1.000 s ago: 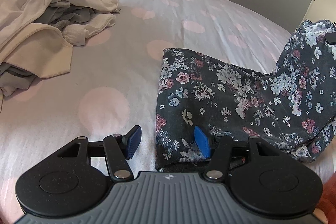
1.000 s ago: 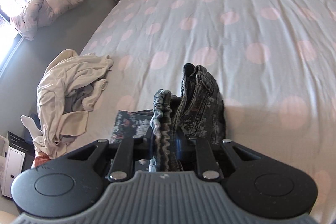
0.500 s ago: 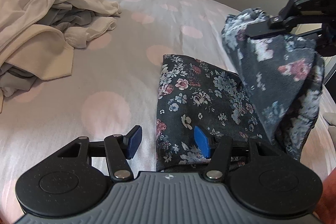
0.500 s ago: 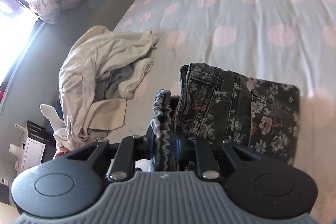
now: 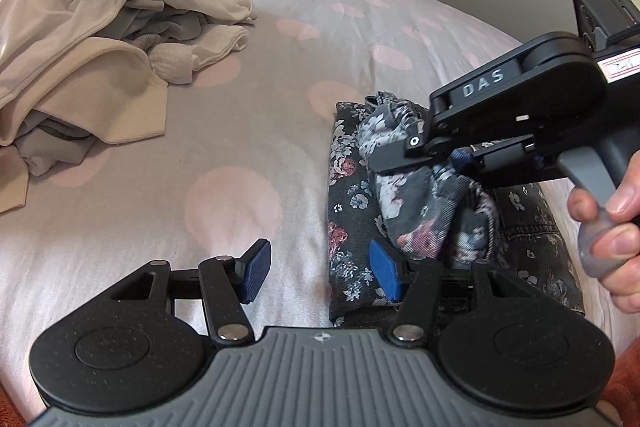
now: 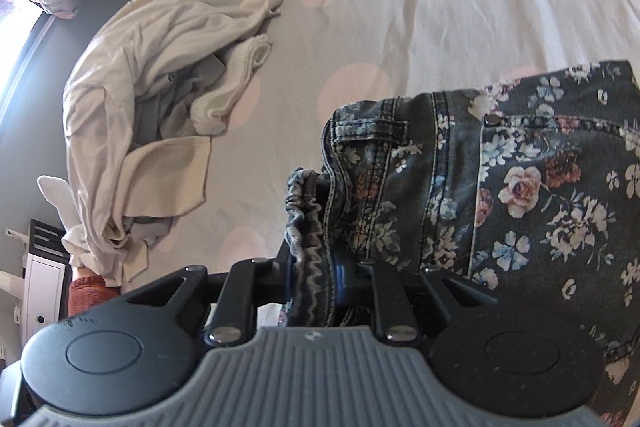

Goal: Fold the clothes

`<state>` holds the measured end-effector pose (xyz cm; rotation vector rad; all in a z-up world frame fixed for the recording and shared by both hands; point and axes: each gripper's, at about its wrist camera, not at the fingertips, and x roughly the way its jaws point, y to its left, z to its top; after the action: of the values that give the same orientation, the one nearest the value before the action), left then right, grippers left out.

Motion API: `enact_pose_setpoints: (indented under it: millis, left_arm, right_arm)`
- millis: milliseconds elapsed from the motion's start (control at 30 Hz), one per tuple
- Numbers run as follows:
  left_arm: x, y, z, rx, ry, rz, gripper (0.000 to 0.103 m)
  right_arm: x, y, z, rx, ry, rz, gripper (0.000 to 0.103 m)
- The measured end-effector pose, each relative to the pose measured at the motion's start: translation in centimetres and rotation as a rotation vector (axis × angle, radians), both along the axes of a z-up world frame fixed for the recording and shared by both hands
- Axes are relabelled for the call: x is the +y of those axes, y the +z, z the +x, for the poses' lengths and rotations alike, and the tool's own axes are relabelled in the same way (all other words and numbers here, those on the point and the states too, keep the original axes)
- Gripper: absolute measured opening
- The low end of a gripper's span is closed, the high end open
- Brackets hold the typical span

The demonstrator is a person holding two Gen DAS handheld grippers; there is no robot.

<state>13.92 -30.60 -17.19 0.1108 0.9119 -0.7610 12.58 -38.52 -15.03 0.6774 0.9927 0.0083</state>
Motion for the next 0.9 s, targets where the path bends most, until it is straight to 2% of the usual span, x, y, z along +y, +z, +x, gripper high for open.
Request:
enact_pose_setpoints:
  millis: [100, 133, 200, 433, 633, 833, 900]
  left_arm:
    - [0.1, 0.1, -0.2, -0.001, 0.006, 0.014, 0.053]
    - [0.2, 0.2, -0.3, -0.002, 0.007, 0.019, 0.053]
    - [0.2, 0.4, -0.5, -0.005, 0.008, 0.029, 0.053]
    - [0.4, 2.0, -1.7, -0.053, 0.003, 0.067, 0.053]
    - [1.5, 4.5, -2.4, -0.090, 0.041, 0.050, 0.054]
    - [0.1, 6.8, -3.4, -0.115, 0.000, -0.042, 0.057]
    - [-1.4, 6.7, -3.5, -0.122, -0.038, -0.033, 0.057]
  right_arm:
    - [0.6, -0.7, 0.4, 0.012, 0.013, -0.023, 0.028]
    - [0.8, -0.8, 0.5, 0.015, 0.017, -0.031, 0.033]
    - [1.0, -0.1, 0.4, -0.005, 0.026, -0.036, 0.038]
    - [-0.2, 3.5, -2.8, -0.132, -0.001, -0.070, 0.038]
    - [-2.0, 5.2, -8.5, -0.221, -0.022, -0.221, 0.036]
    - [-2.4, 3.5, -13.3, -0.233, -0.037, -0.329, 0.035]
    - [-2.1, 2.8, -14.5, -0.229, -0.032, -0.362, 0.035]
